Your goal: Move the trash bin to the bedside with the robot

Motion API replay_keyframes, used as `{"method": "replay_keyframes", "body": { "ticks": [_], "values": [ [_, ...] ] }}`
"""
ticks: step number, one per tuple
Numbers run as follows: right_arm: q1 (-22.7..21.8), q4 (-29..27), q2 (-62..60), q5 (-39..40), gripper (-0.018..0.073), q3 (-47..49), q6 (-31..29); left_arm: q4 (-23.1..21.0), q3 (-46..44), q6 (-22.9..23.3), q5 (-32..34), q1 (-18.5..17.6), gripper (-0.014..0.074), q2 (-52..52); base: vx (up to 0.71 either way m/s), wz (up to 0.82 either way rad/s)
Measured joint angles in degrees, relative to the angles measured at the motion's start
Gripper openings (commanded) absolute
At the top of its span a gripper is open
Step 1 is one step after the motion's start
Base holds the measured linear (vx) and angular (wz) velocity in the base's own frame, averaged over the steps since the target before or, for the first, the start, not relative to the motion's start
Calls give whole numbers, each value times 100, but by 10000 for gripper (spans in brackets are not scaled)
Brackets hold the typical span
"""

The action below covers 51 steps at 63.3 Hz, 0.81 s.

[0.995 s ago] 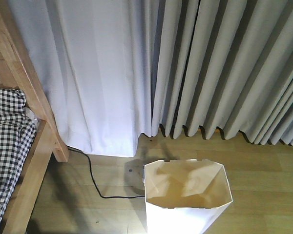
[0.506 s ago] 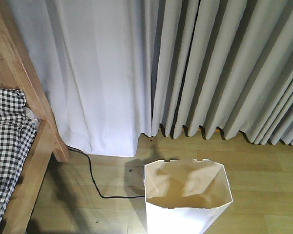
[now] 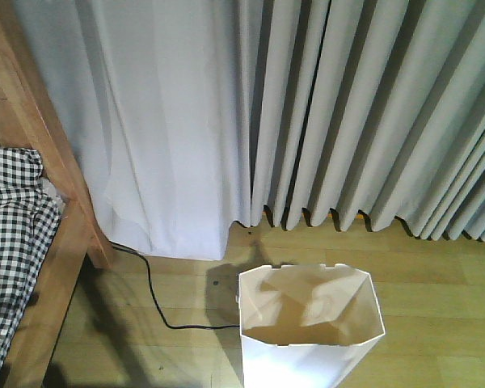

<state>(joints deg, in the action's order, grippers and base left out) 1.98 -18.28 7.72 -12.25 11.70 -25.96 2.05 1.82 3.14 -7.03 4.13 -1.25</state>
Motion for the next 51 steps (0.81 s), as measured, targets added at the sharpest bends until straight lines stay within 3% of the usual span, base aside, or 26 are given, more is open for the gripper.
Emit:
{"method": "replay_keyframes", "body": {
  "ticks": [13,17,27,51],
  "values": [
    [-254,1890,-287,137,-9,-502,2453,0,0,0,0,0,-6,0,0,0],
    [-254,2176,-454,263,-9,-778,2863,0,0,0,0,0,-6,0,0,0],
    [-261,2337,-820,612,-9,-1319,3096,0,0,0,0,0,-6,0,0,0],
    [-261,2117,-842,752,-9,-1324,3035,0,0,0,1,0,-6,0,0,0]
  ]
}}
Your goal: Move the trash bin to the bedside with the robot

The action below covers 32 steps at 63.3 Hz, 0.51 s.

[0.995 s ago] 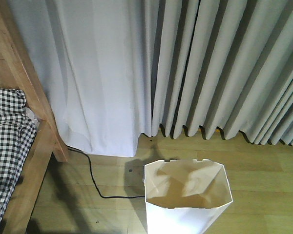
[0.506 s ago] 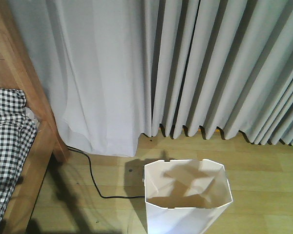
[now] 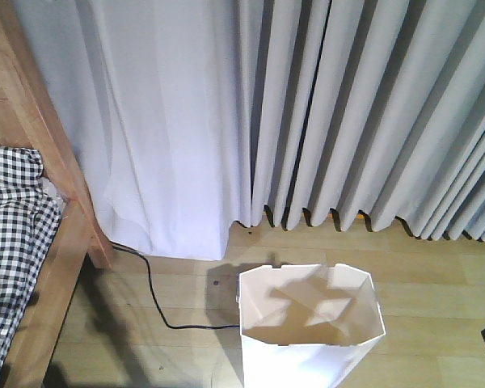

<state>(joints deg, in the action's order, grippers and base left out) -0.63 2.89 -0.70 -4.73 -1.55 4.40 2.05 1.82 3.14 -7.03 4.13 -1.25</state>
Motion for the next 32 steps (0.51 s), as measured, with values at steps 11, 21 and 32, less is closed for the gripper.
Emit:
{"method": "replay_keyframes", "body": {
  "ticks": [11,21,32],
  "values": [
    [0,-117,0,0,-9,0,-237,0,0,0,0,0,-6,0,0,0],
    [0,-128,0,1,-9,0,-266,0,0,0,0,0,-6,0,0,0],
    [0,-134,0,1,-9,0,-269,0,0,0,0,0,-6,0,0,0]
  ]
}}
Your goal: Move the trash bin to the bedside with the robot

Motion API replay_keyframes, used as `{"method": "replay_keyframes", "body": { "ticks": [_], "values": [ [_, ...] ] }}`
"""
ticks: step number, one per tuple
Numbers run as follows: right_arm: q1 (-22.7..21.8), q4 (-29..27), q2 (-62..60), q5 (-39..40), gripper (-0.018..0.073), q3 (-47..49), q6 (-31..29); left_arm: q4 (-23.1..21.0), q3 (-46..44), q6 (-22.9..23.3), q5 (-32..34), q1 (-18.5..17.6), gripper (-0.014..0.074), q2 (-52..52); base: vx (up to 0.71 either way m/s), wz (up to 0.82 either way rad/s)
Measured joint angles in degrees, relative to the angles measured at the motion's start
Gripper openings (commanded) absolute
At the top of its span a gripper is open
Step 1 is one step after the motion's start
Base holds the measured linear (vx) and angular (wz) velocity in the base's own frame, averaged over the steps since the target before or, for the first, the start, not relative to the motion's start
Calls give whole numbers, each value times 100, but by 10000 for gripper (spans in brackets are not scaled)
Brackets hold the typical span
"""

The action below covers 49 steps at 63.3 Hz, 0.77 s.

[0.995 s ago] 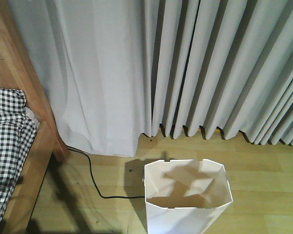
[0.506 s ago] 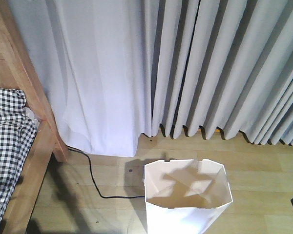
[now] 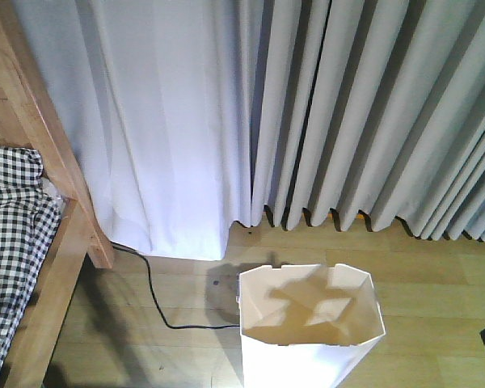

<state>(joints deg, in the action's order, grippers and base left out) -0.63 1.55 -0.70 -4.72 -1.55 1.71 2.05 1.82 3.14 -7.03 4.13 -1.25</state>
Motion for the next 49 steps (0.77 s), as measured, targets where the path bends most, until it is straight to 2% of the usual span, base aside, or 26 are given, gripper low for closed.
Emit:
{"method": "replay_keyframes", "body": {
  "ticks": [49],
  "values": [
    [0,-14,0,0,-9,0,-16,0,0,0,0,0,-6,0,0,0]
  ]
}}
